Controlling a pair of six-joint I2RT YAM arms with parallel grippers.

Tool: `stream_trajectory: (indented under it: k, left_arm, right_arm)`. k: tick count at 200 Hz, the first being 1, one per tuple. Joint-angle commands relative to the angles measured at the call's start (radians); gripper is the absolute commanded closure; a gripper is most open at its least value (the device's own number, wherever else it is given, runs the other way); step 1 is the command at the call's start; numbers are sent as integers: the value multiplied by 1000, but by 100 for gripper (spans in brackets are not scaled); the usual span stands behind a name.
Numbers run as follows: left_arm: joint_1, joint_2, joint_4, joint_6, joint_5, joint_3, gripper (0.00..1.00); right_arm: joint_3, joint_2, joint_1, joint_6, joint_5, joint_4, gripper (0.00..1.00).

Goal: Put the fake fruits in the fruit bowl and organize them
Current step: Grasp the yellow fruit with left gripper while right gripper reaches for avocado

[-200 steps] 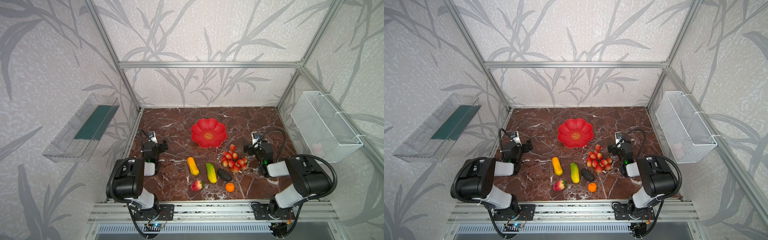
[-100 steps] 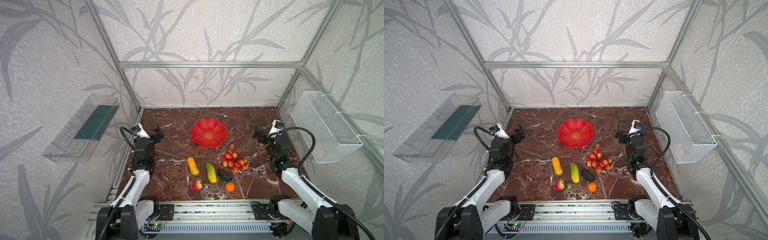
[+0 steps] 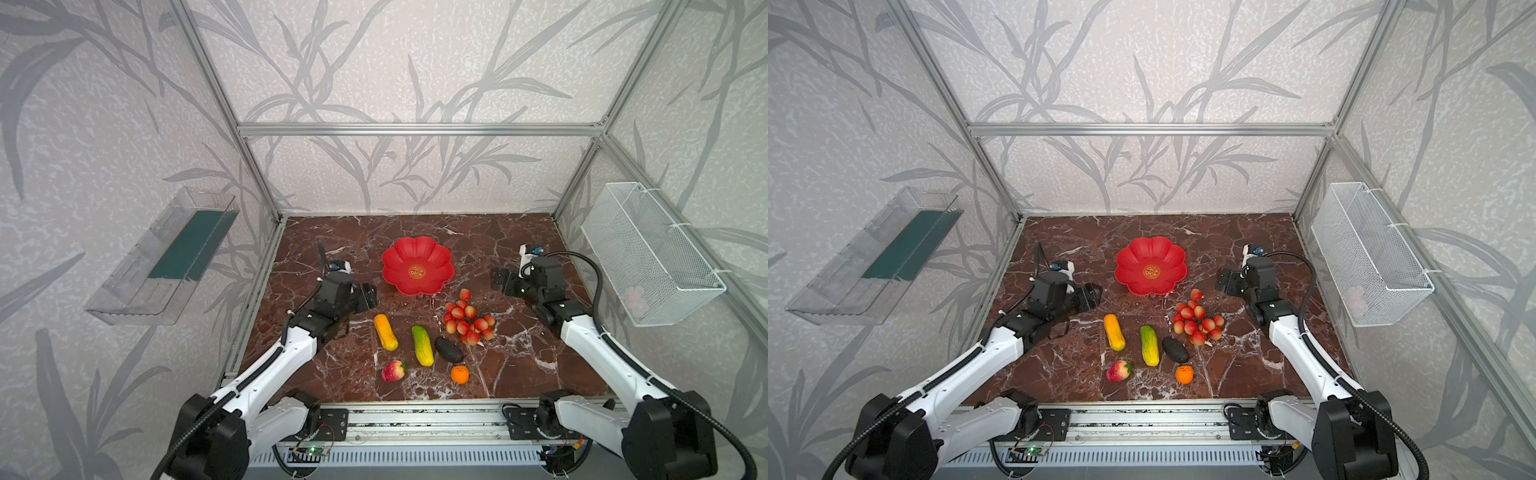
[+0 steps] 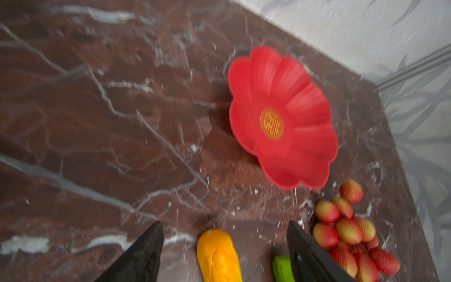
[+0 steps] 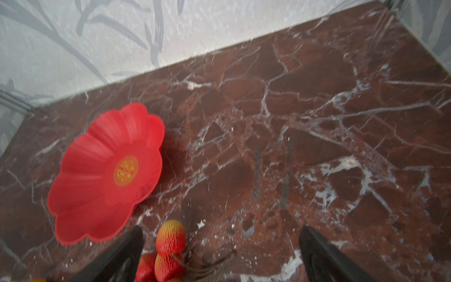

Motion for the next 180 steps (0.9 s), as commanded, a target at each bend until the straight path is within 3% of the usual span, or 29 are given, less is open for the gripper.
stream_trajectory:
  k: [1,70,94,112,128,153,180]
  left_arm:
    - [-74,52,-104,-121,-105,-41,22]
    - [-238,314,26,-188,-96,-24,24]
    - [-243,367,64,-196,-73,-27,47]
    - [-243,370,70,-188,-58,-17,58]
    - [-243,333,49,-163,-60,10,63]
    - [-241,270,13,-77,-110,86,64]
    - [-226,309,-42,73,-138,254,63]
  right_arm:
    - [-3,-42,44,-22,20,-125,1]
    - [-65,-103,109,8,23,-158,1]
    - [-71,-130,126,12,26,-169,1]
    - [-69,-143,145,16,28,-186,2]
    - [-51,-146,194,7,61,-226,2]
    - [-34,-142,315,1,139,-267,3]
    - [-33,-131,441,47,164,-276,6]
